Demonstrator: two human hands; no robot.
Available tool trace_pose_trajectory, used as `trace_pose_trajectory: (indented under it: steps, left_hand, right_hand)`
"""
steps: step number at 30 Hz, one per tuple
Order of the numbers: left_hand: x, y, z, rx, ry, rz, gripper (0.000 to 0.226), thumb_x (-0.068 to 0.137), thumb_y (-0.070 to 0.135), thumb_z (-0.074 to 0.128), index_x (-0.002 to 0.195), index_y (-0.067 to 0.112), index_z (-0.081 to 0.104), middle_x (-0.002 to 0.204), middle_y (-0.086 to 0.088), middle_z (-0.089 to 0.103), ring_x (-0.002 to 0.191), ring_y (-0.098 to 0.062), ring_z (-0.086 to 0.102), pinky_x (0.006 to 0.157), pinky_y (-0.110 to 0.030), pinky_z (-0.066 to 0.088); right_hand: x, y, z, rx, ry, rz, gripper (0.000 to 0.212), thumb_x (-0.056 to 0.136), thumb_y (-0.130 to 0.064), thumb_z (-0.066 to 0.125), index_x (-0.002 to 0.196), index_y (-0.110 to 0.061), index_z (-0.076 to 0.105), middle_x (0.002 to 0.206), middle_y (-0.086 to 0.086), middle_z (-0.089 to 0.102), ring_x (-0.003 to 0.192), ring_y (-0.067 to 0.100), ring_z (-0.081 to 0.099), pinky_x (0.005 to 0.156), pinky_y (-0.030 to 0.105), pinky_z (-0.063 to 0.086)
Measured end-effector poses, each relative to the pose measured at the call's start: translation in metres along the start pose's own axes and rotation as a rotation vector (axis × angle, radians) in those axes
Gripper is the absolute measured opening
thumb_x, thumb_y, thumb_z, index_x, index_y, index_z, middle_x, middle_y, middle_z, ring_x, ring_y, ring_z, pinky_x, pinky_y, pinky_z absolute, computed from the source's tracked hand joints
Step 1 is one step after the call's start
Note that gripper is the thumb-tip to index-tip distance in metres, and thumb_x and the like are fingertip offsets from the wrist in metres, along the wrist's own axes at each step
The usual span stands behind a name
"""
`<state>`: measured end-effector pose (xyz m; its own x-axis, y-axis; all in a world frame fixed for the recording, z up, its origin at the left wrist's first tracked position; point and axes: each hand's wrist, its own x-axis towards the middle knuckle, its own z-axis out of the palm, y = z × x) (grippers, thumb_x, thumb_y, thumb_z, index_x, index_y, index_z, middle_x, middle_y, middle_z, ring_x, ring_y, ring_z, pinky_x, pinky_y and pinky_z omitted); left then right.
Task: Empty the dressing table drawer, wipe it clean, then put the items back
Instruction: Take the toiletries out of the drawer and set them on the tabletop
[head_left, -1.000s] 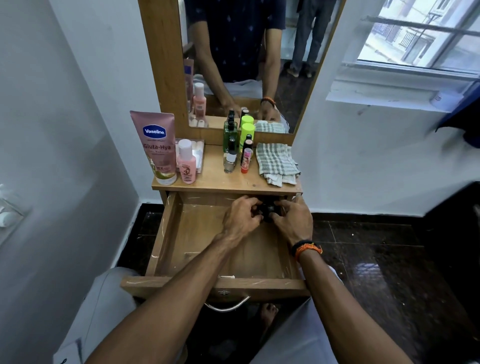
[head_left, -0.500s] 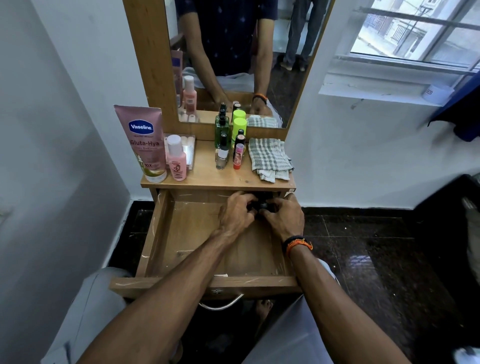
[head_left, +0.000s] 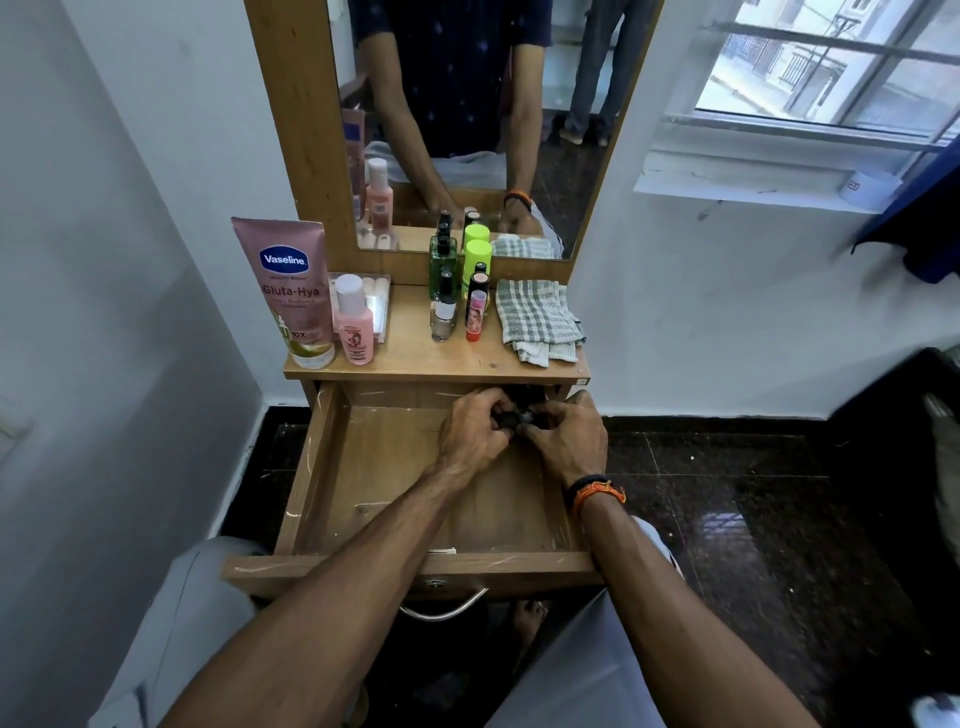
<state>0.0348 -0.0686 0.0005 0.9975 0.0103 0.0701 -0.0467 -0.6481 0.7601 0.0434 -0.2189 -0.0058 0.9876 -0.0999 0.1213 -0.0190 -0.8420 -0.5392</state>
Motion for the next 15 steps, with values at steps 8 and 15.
trace_pose_trajectory:
  steps: [8, 15]
  left_hand:
    - [-0.011, -0.001, -0.009, -0.115, 0.012, -0.009, 0.026, 0.075, 0.015, 0.08, 0.095, 0.021, 0.066, 0.092, 0.007, 0.066, 0.085, -0.013, 0.061, 0.068, -0.032, 0.056]
    - [-0.022, -0.003, -0.029, -0.269, 0.125, 0.016, 0.026, 0.072, 0.011, 0.083, 0.09, 0.02, 0.066, 0.083, 0.005, 0.067, 0.076, -0.007, 0.062, 0.065, -0.015, 0.053]
  right_hand:
    - [-0.008, -0.004, -0.01, 0.021, 0.006, -0.059, 0.038, 0.077, -0.043, 0.083, 0.108, -0.021, 0.076, 0.098, 0.001, 0.048, 0.094, 0.019, 0.051, 0.08, 0.035, 0.052]
    - [-0.022, -0.014, -0.02, 0.133, 0.039, -0.081, 0.031, 0.073, -0.041, 0.086, 0.096, -0.022, 0.076, 0.09, -0.005, 0.059, 0.08, 0.008, 0.055, 0.072, 0.029, 0.054]
